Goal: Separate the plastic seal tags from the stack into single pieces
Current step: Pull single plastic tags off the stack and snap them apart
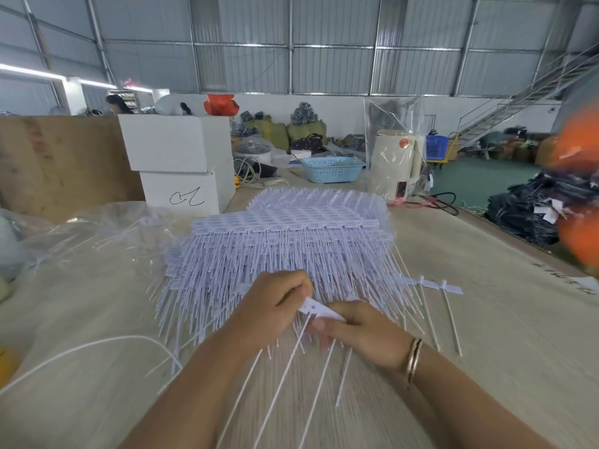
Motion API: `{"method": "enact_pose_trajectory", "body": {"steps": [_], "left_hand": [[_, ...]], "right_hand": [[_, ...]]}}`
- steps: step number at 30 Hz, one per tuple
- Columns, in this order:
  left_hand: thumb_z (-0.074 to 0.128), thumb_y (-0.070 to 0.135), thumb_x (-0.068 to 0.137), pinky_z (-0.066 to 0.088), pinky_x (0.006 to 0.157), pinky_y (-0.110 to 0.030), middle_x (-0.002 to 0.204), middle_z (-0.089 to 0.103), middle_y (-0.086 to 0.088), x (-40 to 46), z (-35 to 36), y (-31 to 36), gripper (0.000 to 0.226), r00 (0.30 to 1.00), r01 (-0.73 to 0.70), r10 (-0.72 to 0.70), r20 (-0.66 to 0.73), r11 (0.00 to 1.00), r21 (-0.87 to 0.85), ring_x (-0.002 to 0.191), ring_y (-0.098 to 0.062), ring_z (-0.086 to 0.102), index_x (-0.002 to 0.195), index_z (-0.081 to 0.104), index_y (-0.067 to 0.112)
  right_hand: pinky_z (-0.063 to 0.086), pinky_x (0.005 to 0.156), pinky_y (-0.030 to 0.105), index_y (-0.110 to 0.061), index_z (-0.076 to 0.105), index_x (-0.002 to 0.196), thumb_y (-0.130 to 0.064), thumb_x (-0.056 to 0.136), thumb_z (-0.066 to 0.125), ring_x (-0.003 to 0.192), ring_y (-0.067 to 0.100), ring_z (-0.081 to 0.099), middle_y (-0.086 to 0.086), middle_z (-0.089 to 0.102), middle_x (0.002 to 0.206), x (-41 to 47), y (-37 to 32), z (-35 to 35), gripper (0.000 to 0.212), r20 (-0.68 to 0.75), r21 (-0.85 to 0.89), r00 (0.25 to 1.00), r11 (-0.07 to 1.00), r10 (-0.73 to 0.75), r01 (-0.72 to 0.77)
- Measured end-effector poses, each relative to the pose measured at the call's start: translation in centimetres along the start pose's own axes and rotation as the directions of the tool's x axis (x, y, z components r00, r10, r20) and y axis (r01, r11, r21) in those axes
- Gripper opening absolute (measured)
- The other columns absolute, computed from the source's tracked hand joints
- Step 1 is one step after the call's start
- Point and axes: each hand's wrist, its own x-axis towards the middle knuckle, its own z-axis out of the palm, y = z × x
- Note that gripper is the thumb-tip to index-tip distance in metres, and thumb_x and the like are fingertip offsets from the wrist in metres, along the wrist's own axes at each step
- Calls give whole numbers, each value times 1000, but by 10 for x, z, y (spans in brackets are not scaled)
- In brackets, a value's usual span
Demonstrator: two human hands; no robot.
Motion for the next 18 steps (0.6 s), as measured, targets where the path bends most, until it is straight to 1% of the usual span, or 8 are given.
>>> {"method": "enact_pose_trajectory", "body": {"steps": [2, 4, 7, 9, 13, 16, 17, 18], "left_hand": [[49, 23, 88, 29, 55, -28, 56, 44, 10, -1, 0, 3, 28, 999, -33, 33, 6, 998, 58, 53, -7, 39, 63, 47, 35], [55, 24, 93, 30, 56, -28, 57, 43, 10, -3, 1, 2, 33, 999, -22, 18, 46, 997, 77, 55, -7, 40, 62, 50, 35], [58, 22, 93, 29, 55, -24, 55, 41, 11, -5, 4, 1, 40, 994, 77, -76, 77, 997, -11, 55, -6, 39, 57, 52, 36], [57, 23, 94, 29, 55, -26, 55, 43, 9, -5, 7, 1, 40, 986, 150, -145, 85, 986, -67, 53, -8, 39, 55, 55, 33], [55, 25, 95, 34, 60, -23, 52, 51, 14, -4, 10, 2, 43, 965, 252, -232, 118, 948, -194, 56, -5, 46, 54, 61, 36], [57, 34, 85, 35, 58, -14, 53, 53, 13, -2, 8, 2, 32, 953, 302, -293, 79, 896, -326, 54, -1, 48, 55, 64, 32], [58, 33, 86, 36, 58, -14, 53, 53, 12, -2, 6, -1, 31, 945, 318, -323, 50, 874, -368, 54, -1, 49, 56, 65, 30], [59, 30, 88, 37, 59, -15, 53, 53, 11, -2, 5, -5, 33, 940, 321, -340, 20, 865, -386, 55, -1, 50, 56, 66, 28]], "right_hand": [[41, 59, 16, -17, 68, 77, -22, 91, 60, 55, 3, 52, -11, 59, 56, -2, -5, -3, 17, 20, 142, 1000, 990, 0, -3], [41, 56, 16, -18, 68, 77, -23, 89, 61, 53, 4, 49, -12, 54, 54, -3, -8, -6, 15, 35, 187, 999, 982, -7, 1], [37, 53, 15, -22, 69, 76, -17, 91, 59, 48, 0, 45, -13, 50, 50, -3, -8, -5, 19, 34, 222, 999, 975, -6, -2], [34, 51, 16, -28, 70, 68, -19, 88, 60, 47, 2, 41, -12, 47, 49, -2, -7, -3, 24, -26, 222, 1000, 975, -11, 17], [29, 52, 26, -35, 67, 68, -15, 92, 58, 50, 11, 36, -3, 42, 53, -2, -2, -1, 33, -145, -9, 985, 995, -95, 95], [31, 54, 19, -30, 59, 72, -25, 93, 53, 52, 5, 39, -10, 42, 53, -1, -4, 3, 22, -201, -326, 931, 917, -304, 229], [33, 55, 19, -26, 59, 75, -26, 91, 51, 53, 5, 42, -7, 45, 53, -1, -5, 2, 18, -217, -378, 906, 887, -363, 265], [33, 55, 20, -22, 62, 74, -27, 90, 51, 54, 6, 43, -2, 48, 55, 0, -5, 0, 20, -241, -361, 894, 890, -377, 278]]}}
